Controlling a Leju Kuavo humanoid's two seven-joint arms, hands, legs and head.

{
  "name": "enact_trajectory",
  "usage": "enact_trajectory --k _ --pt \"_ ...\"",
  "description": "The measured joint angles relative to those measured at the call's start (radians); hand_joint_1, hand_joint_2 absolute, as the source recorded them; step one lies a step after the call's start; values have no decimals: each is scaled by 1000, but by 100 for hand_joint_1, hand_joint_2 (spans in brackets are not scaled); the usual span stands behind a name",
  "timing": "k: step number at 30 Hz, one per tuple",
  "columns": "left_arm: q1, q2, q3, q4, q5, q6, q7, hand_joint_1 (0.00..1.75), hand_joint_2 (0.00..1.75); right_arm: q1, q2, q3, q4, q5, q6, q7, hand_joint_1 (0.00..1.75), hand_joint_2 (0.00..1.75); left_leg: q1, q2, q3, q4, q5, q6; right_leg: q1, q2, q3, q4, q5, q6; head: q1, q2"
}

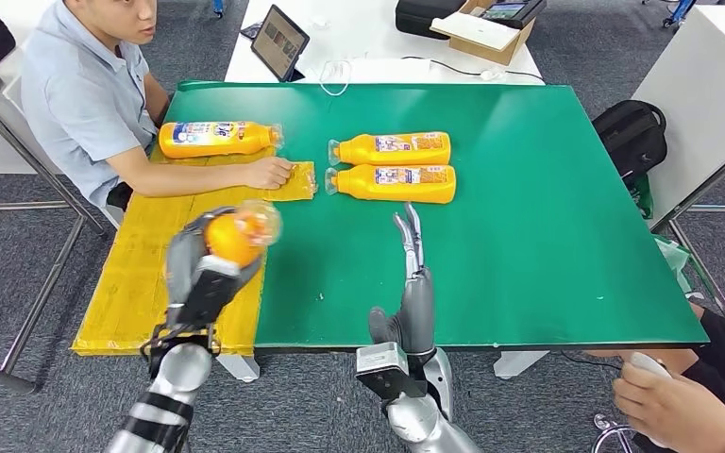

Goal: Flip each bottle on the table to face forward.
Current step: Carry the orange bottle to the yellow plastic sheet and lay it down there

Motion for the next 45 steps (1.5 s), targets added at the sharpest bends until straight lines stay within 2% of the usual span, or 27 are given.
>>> enact_trajectory --k 6,10,14,19,20,22,23,24,26,36,41,45 --pt "-183 32 -34 291 -261 -91 117 175 175 6 -4 24 -22 -18 14 -1 0 0 0 0 0 0 1 0 0 0 0 0 0 0 0 0" --pt "-302 48 -56 461 -320 -180 164 172 175 14 -6 35 -23 -49 28 -1 0 0 0 0 -1 0 1 0 0 0 0 1 0 0 0 0" --pt "-367 53 -76 566 -354 -241 191 172 175 15 -7 38 -23 -66 35 -1 0 0 0 0 -2 0 1 0 0 0 -1 1 0 0 0 0" --pt "-416 56 -125 667 -438 -304 244 157 175 15 -11 39 -23 -73 40 -1 0 0 0 0 -2 0 1 0 0 0 -1 1 0 0 0 0" --pt "-420 56 -135 683 -448 -314 252 138 175 15 -11 39 -23 -73 43 -1 0 0 0 0 -2 0 1 0 0 0 -1 1 0 0 0 0" --pt "-424 56 -149 712 -459 -333 262 73 175 15 -13 39 -22 -73 47 -1 0 0 0 0 -2 0 1 0 0 0 -1 1 0 0 0 0" --pt "-425 56 -154 724 -461 -342 263 35 175 15 -13 38 -21 -73 49 -1 0 0 0 0 -2 0 1 0 0 0 -1 1 0 0 0 0" --pt "-426 56 -158 734 -462 -350 263 14 175 15 -13 38 -20 -73 51 -1 0 0 0 0 -2 0 1 0 0 0 -1 1 0 0 0 0" --pt "-429 55 -162 750 -457 -361 260 0 175 14 -14 38 -18 -73 54 -1 0 0 0 0 -2 0 1 0 0 0 -1 1 0 0 0 0" --pt "-439 51 -154 782 -357 -437 196 0 175 13 -16 38 -2 -76 57 -1 0 0 0 0 -1 0 1 0 0 0 0 1 0 0 0 0" --pt "-436 37 -101 781 -204 -491 105 0 175 2 -23 38 8 -83 49 -1 0 0 0 -1 0 0 1 0 0 -1 2 1 0 0 0 0" --pt "-392 14 -39 728 -54 -468 -2 0 175 -8 -29 39 14 -91 37 -1 0 0 0 -1 0 0 1 0 0 -1 2 1 0 0 0 0"
